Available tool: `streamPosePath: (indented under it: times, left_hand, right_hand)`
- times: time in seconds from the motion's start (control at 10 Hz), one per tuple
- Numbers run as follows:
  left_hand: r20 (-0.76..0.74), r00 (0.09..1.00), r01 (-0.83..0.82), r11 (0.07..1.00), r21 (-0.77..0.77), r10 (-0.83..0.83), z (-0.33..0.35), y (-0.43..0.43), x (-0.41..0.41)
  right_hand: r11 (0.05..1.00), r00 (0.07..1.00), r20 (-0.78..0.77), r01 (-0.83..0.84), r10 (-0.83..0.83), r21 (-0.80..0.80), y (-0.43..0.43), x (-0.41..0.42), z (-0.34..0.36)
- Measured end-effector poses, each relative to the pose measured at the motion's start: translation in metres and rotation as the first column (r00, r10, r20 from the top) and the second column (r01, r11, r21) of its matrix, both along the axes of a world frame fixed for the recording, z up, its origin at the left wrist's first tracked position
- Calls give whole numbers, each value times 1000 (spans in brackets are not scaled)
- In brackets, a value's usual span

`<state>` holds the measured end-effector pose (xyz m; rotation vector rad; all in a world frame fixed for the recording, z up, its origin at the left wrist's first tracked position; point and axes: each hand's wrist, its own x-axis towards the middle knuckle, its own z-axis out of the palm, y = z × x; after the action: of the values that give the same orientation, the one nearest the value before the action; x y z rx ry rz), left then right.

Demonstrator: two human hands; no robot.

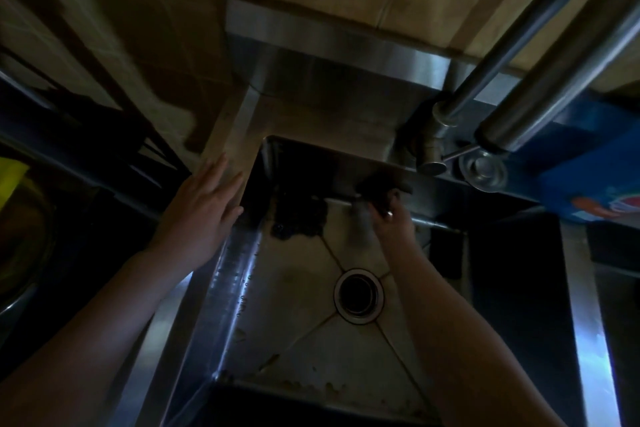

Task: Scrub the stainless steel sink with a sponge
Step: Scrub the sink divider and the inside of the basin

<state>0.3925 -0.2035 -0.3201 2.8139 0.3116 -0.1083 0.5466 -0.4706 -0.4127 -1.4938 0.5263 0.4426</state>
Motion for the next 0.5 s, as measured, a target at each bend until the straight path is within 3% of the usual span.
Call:
streamPosePath:
  times: [0.1,0.3,0.4,0.5]
  left_hand:
    - [35,999,-6,999,-43,8,2,-22,4]
    - [19,1000,5,994,-112,-3,-3,-58,6]
    - [-5,1000,-7,996,-92,7,-6,-61,-3]
    - [-38,998,-49,993,-105,45,-8,-57,-11]
  right_hand:
    - [864,937,108,-256,332,-434,-58,6,1]
    - [805,969,90,-138,230,-577,-133,31,-5]
    - [771,943,95,-200,319,-604,-148,30,-1]
    - [813,954,67,-212,294,-542,-144,27,-4]
